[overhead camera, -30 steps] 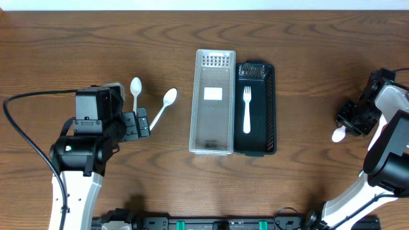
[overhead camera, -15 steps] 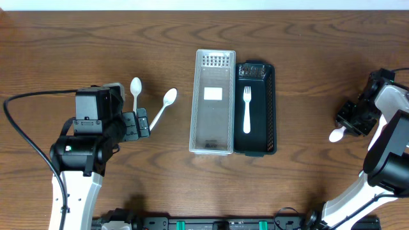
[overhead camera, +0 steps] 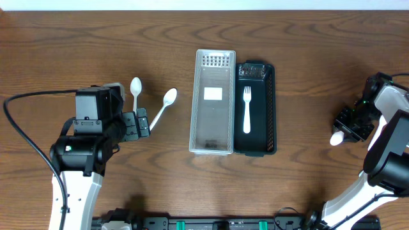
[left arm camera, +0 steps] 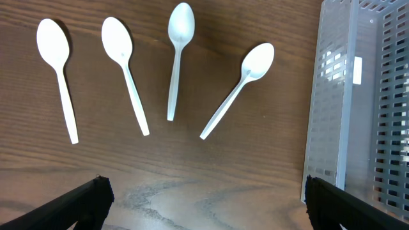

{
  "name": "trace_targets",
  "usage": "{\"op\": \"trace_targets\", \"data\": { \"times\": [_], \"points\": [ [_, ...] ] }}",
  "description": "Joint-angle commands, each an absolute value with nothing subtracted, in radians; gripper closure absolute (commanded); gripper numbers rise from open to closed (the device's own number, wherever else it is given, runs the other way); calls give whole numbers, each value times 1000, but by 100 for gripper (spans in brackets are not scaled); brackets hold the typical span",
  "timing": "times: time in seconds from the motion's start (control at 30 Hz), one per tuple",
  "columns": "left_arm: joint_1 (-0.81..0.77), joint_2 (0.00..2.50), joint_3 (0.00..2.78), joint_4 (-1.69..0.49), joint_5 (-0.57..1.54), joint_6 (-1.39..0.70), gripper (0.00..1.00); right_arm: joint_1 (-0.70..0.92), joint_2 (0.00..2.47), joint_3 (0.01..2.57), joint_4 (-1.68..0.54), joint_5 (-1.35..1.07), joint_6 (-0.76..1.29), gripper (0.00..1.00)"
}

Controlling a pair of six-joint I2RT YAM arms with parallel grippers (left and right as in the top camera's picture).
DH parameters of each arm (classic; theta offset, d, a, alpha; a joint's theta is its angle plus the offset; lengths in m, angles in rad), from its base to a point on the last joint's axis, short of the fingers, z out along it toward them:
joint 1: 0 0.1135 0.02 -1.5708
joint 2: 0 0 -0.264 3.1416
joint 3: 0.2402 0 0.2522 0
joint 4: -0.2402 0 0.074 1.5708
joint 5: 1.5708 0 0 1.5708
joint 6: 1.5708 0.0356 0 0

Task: Pack container
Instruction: 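Lift the spoon and lower it into the dark green basket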

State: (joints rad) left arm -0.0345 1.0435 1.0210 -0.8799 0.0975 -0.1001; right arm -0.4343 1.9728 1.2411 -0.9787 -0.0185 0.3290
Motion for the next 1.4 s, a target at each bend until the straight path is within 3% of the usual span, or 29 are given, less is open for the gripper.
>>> {"op": "trace_targets", "data": {
  "times": [0.0, 0.13, 0.23, 0.37, 0.5, 0.8, 1.1, 1.37],
  "points": [
    [-37, 1046, 1034, -882, 86, -84, 2, -430, 2009, 1215, -978, -8, 345, 65],
    [-37, 1046, 1034, -882, 86, -84, 2, -430, 2009, 1215, -976, -8, 344, 68],
    [-37, 1046, 1034, -882, 86, -84, 2, -430, 2009, 1215, -967, -7, 344, 80],
    [-37, 1046, 1034, -882, 86, -84, 2, -430, 2009, 1215, -950, -7, 343, 82],
    [-37, 1046, 1034, -882, 86, -84, 2, -430, 2009, 1215, -928, -8, 343, 94],
    [-37, 1046, 1034, -881, 86, -84, 2, -388, 1991, 1258, -901, -8, 326, 99],
    [-37, 1046, 1034, -881, 86, -84, 2, -172, 1865, 1441, -989, -24, 298, 99],
    [-37, 1046, 1034, -882, 86, -84, 2, 168, 1788, 1550, -1028, -72, 352, 99]
  ]
}}
